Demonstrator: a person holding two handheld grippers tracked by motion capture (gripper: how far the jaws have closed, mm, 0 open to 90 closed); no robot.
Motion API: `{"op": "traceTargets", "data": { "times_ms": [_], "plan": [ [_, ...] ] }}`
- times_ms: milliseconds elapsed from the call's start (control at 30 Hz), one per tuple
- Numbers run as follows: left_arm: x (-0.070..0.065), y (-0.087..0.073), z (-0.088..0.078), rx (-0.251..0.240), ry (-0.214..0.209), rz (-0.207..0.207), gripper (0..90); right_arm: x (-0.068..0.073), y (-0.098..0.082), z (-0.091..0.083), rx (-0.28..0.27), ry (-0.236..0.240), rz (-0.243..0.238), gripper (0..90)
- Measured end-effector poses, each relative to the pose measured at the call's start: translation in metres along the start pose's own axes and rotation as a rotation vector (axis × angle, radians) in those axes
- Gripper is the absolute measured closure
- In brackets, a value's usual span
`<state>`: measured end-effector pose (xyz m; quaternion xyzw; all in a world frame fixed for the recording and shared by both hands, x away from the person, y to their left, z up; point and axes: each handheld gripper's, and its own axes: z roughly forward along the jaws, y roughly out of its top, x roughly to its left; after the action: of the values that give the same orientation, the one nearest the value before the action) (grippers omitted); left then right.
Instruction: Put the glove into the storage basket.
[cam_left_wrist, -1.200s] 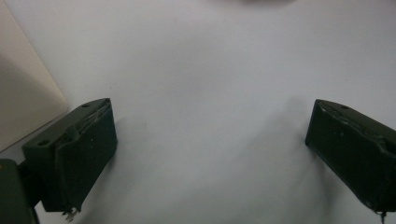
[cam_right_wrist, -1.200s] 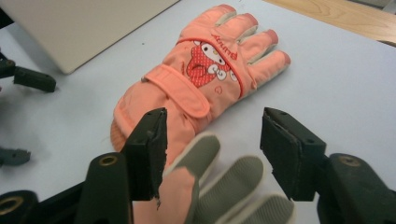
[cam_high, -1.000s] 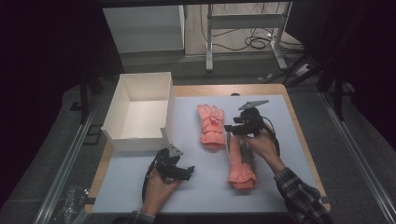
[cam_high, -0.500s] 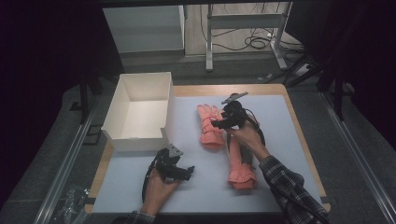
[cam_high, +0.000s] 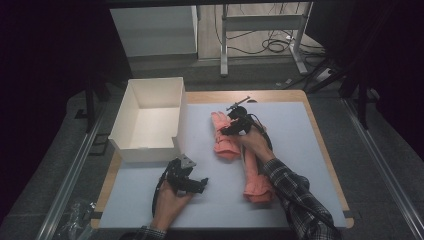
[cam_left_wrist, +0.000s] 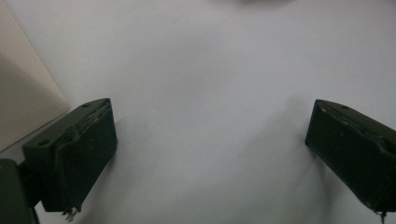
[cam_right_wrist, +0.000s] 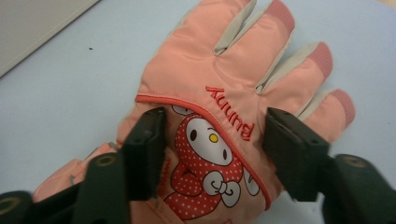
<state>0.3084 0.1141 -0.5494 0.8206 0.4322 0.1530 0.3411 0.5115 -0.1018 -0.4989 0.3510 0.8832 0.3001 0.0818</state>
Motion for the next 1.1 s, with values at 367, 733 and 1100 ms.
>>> {"op": "traceTargets", "data": {
  "times_ms": [367, 733, 1100],
  "plan": [
    [0.0, 0.0, 0.0, 0.0, 0.0, -0.001, 2.0, 0.005, 0.0, -0.008, -0.011, 0.002, 0.019, 85.1],
    [0.0, 0.0, 0.0, 0.0, 0.0, -0.001, 2.0, 0.006, 0.006, -0.028, -0.082, 0.047, 0.054, 86.0],
    [0.0, 0.0, 0.0, 0.0, 0.0, 0.002, 2.0, 0.018, 0.014, -0.063, -0.127, 0.116, 0.031, 85.9]
  ]
}}
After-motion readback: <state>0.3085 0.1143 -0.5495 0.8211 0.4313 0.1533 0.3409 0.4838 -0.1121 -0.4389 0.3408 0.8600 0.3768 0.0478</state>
